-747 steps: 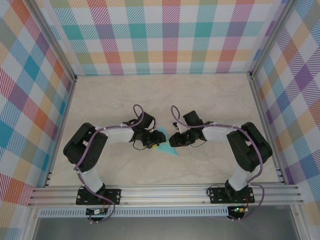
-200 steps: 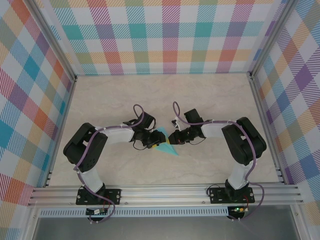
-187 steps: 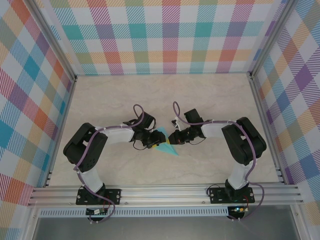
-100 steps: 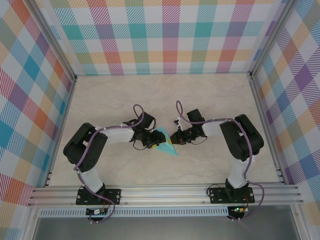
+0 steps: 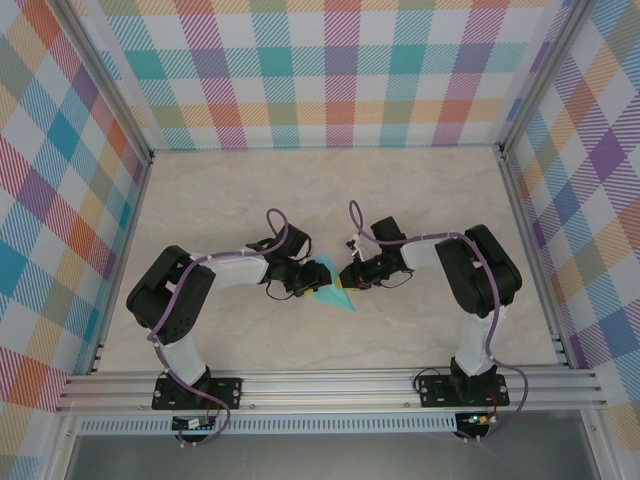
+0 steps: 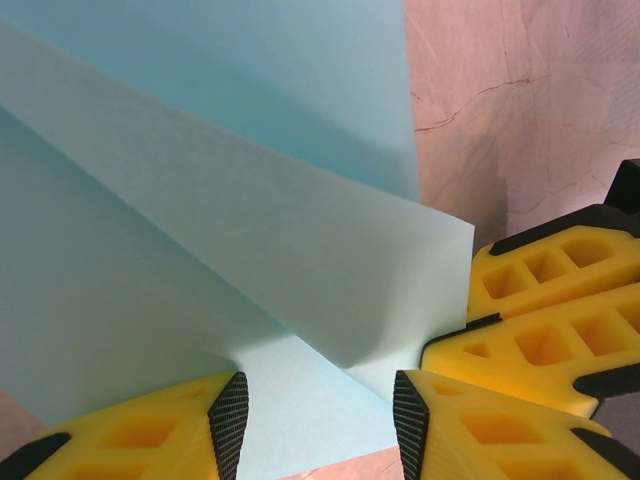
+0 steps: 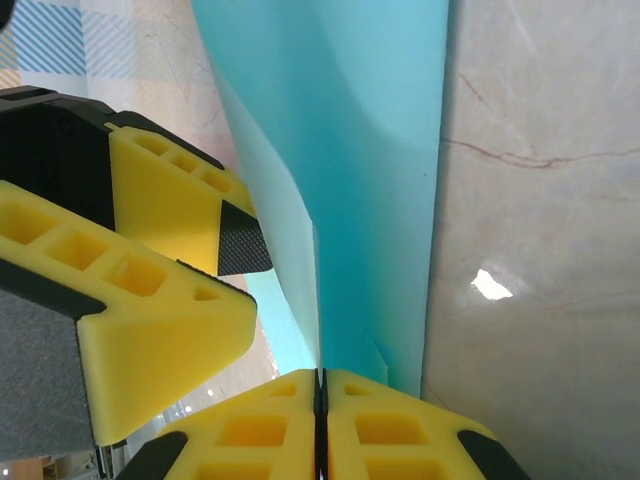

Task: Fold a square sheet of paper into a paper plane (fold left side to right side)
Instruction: Fourth fold the wing at the center of the table.

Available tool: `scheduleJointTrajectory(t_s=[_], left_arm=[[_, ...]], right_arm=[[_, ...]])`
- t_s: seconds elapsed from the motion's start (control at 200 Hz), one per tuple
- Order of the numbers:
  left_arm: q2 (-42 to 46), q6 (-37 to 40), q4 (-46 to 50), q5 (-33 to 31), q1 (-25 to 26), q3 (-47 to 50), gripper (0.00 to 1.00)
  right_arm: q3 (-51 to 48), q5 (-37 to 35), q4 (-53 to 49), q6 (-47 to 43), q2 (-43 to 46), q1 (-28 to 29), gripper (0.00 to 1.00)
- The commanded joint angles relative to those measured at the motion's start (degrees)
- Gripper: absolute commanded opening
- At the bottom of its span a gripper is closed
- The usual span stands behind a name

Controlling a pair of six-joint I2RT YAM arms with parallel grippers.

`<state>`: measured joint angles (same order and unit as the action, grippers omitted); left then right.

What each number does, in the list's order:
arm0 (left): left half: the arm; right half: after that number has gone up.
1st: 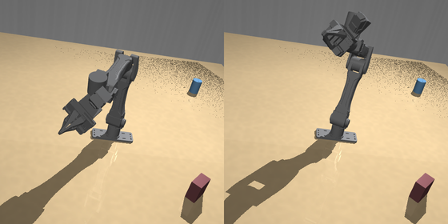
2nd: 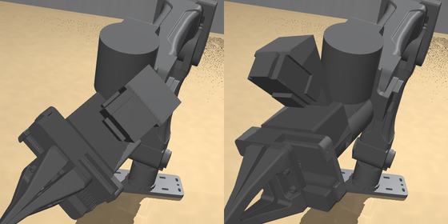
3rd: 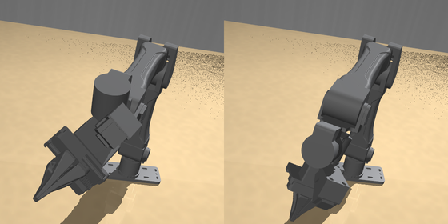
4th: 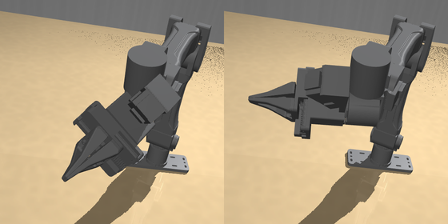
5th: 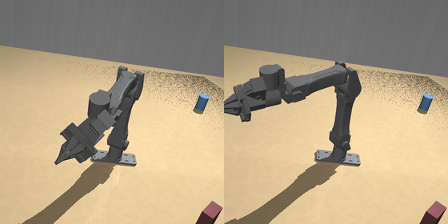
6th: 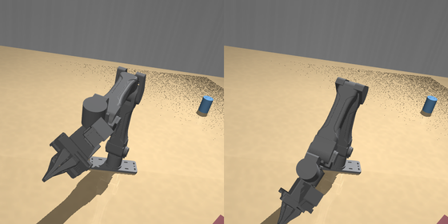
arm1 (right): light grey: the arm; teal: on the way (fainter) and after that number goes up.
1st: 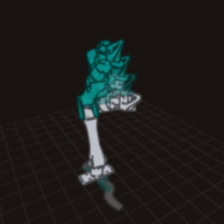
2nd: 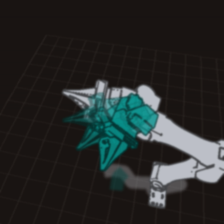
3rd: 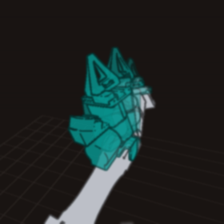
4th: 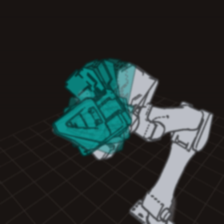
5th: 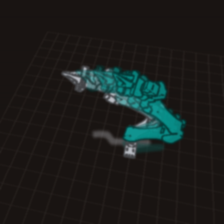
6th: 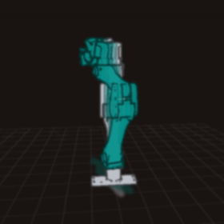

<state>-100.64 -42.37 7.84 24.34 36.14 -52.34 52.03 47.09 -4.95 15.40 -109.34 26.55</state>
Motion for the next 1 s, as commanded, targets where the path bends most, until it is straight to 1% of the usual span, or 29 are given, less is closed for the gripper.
scheduleJointTrajectory(t_s=[0.0, 0.235, 0.425, 0.555, 0.7, 0.835, 0.995], left_arm=[[0.47, 0.89, 4.12, -2.58, 0.06, -0.08, 0.46], [0.69, 1.20, 4.56, -2.46, 0.06, -0.49, 0.46], [4.70, 1.87, 5.81, -2.01, -1.35, -0.97, 0.46], [6.33, 2.64, 6.64, -1.56, -2.30, -2.00, 0.36], [3.41, 3.00, 4.80, 1.33, -2.39, -4.21, 0.25], [-0.34, 4.40, 5.02, 1.94, -2.40, -7.39, 0.20], [-4.08, 5.87, 6.36, 1.42, -2.57, -10.74, 0.19]], right_arm=[[1.38, -0.97, -2.21, -1.91, -1.91, -0.42, 0.10], [2.11, -3.17, -4.82, -2.76, -3.06, -0.42, 0.10], [2.13, -5.69, -7.11, -3.36, -3.24, -0.44, 0.10], [2.18, -5.69, -7.13, -3.23, -3.34, -0.43, 0.10], [2.20, -5.87, -7.29, -3.39, -3.34, -0.35, 0.10], [2.11, -6.13, -7.68, -3.53, -3.38, -0.35, 0.10], [2.11, -6.24, -7.88, -3.62, -3.34, -0.31, 0.10]])
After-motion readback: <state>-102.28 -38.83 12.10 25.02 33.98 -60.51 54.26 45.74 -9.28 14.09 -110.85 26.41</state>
